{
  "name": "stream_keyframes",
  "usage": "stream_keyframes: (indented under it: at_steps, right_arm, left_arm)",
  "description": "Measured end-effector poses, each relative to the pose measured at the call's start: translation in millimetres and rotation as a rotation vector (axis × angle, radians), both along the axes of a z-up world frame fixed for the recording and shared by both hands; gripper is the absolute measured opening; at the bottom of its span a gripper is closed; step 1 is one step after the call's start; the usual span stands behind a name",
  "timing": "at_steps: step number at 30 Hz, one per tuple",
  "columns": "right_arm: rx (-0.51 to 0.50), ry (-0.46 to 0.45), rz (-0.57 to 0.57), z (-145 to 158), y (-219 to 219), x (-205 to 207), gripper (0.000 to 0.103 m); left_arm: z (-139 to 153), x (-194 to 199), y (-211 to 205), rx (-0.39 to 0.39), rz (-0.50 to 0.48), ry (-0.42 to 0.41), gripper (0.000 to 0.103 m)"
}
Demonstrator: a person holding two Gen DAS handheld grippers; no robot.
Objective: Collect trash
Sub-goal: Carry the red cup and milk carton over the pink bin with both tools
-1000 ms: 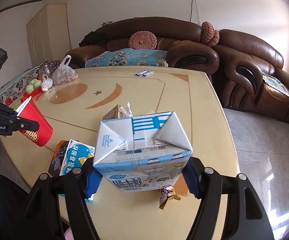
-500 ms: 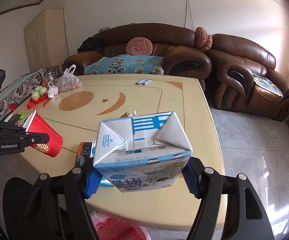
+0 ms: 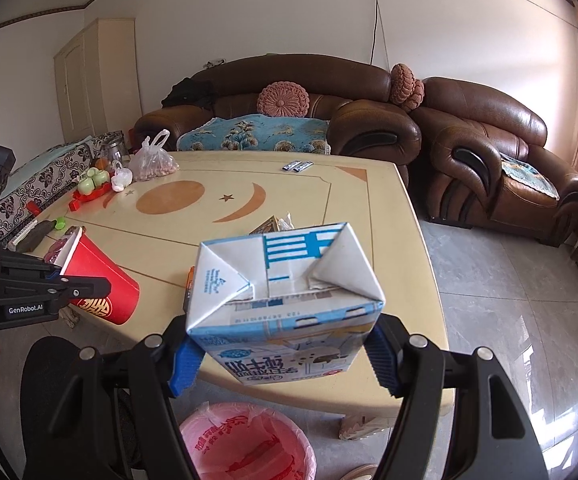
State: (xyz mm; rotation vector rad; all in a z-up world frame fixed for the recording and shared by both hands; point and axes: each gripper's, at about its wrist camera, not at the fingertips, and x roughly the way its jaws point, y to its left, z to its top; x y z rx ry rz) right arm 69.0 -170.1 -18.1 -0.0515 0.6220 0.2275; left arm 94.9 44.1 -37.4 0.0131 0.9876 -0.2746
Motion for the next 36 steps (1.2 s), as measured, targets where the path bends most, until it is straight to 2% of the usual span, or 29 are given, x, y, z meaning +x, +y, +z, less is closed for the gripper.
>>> stream_keyframes:
  at_steps: [12,17,26,36]
  right_arm:
    - [-0.019,0.055,-0.011,-31.2,8.1,-27.5,0.067]
    - [-0.030,0.079,-0.005,-48.4,13.9,-38.4,0.067]
    - [-0.016,0.191,-0.015,-94.6,11.7,-38.0,0.067]
    - [-0.024,0.308,-0.038,-149.6,12.6,-32.9,0.067]
  left_arm:
    - [-40.2,-36.0,-10.3,-0.074,-0.039,0.052,0.007]
    - [-61.3,-43.6,-21.0,-0.062,-0.061,0.082,0.007]
    - [-102.4,-44.4,-39.0,-0.046,-0.094,0.160,0.007]
    - [-158.7,-38.0,-56.9,-0.055,-0.118,0.291,0.007]
